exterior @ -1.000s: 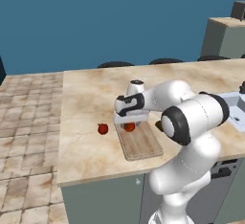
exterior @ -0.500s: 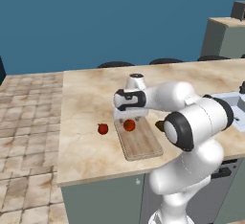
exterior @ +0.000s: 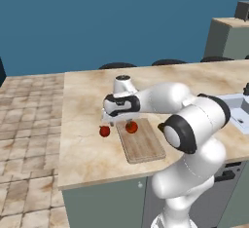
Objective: Place the avocado, onion, tomato, and bell pepper on the cutting board.
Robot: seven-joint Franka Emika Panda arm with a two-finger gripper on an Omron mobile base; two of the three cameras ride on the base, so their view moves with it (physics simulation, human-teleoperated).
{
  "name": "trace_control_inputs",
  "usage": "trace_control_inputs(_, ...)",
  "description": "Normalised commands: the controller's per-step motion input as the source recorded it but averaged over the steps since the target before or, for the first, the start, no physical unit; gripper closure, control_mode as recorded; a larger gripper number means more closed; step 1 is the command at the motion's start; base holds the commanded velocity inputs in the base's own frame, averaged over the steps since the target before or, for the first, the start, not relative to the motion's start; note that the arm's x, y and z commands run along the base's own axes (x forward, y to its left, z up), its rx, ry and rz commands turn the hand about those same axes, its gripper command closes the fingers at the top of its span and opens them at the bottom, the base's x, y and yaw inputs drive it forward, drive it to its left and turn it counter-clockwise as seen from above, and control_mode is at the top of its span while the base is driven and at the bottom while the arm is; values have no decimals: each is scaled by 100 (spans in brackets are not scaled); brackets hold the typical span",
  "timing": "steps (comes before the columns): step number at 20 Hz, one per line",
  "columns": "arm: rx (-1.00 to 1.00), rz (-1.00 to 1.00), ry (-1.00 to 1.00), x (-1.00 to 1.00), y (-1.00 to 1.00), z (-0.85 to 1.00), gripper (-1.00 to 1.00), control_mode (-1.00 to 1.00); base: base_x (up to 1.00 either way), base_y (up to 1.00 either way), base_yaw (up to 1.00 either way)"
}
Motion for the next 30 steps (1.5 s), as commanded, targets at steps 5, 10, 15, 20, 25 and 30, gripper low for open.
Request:
trace_control_inputs(5, -1, 0, 0, 0, 54, 0, -100, -100, 0, 0, 0)
trace_control_inputs(10, 0, -1, 1, 0, 44, -2, -100, -100, 0, 0, 0)
trace_control_inputs(15, -2, -6, 0, 12, 14, -20, -100, -100, 0, 0, 0)
trace_control_inputs(20, -3, -9, 0, 16, 0, -23, -100, -100, 0, 0, 0)
trace_control_inputs(25, -2, -11, 0, 7, 0, -12, -100, -100, 0, 0, 0)
trace_control_inputs(30, -2, -11, 0, 12, 0, -6, -100, -100, 0, 0, 0)
